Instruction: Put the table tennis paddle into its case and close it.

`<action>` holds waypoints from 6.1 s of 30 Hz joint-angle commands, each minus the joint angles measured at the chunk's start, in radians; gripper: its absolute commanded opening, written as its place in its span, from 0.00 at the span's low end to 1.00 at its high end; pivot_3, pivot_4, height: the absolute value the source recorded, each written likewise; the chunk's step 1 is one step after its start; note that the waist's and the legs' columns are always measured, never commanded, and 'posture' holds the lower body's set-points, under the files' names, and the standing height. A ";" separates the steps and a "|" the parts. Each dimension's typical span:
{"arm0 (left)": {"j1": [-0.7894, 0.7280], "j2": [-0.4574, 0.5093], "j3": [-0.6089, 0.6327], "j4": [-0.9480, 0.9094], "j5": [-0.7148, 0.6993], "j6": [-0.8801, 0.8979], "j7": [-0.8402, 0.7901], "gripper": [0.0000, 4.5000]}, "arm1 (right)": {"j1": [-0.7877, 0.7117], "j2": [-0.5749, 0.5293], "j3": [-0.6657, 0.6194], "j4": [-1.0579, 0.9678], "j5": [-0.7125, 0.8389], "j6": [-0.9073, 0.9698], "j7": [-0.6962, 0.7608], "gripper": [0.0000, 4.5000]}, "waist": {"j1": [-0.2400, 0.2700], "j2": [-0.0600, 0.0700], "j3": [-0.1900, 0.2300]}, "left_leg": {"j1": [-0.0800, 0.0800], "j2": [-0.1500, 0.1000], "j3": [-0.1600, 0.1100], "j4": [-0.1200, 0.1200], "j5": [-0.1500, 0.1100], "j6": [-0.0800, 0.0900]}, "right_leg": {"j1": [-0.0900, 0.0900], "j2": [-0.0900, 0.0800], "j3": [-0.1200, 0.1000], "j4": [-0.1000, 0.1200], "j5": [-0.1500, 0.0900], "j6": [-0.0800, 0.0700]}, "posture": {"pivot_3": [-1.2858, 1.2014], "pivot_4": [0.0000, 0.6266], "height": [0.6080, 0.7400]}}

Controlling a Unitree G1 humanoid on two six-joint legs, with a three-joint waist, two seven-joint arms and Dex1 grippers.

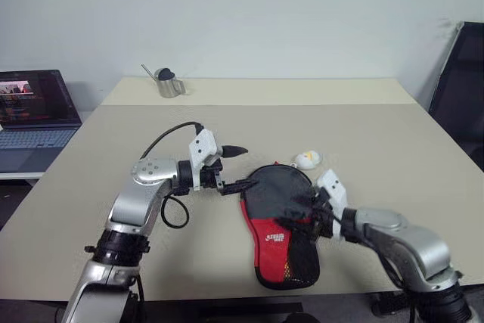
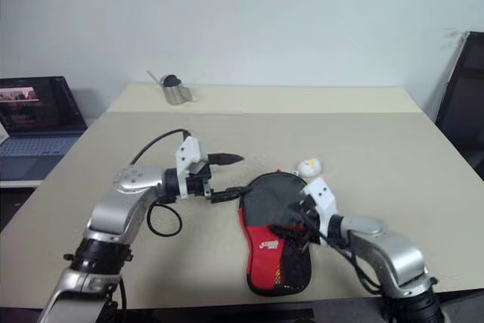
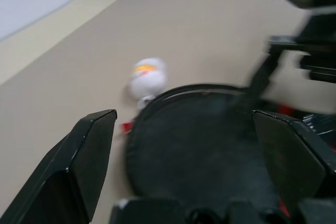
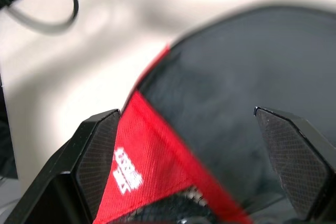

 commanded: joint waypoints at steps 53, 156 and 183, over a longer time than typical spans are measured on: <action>-0.008 -0.177 -0.254 0.366 0.268 -0.314 0.129 1.00 | -0.636 0.103 0.020 1.311 -0.378 -0.624 0.103 0.28 | -0.003 0.005 0.009 | 0.001 -0.001 0.004 0.000 0.000 0.001 | 0.000 0.000 0.001 0.002 0.003 -0.005 | 0.52 0.24 1.00; -0.005 -0.168 -0.040 0.046 -0.032 -0.001 0.113 1.00 | -0.131 -0.220 0.019 0.293 -0.015 -0.050 0.010 0.99 | 0.015 0.007 0.004 | -0.003 -0.015 0.001 0.001 -0.009 0.016 | 0.007 -0.015 0.000 -0.013 -0.001 0.012 | 0.52 0.24 1.00; 0.098 0.005 -0.010 -0.048 -0.050 0.039 0.129 1.00 | -0.303 -0.019 0.093 0.659 -0.177 -0.231 0.076 0.01 | 0.008 0.008 0.005 | -0.003 -0.014 0.004 0.004 -0.009 0.016 | 0.005 -0.015 0.000 -0.011 0.000 0.010 | 0.52 0.24 1.00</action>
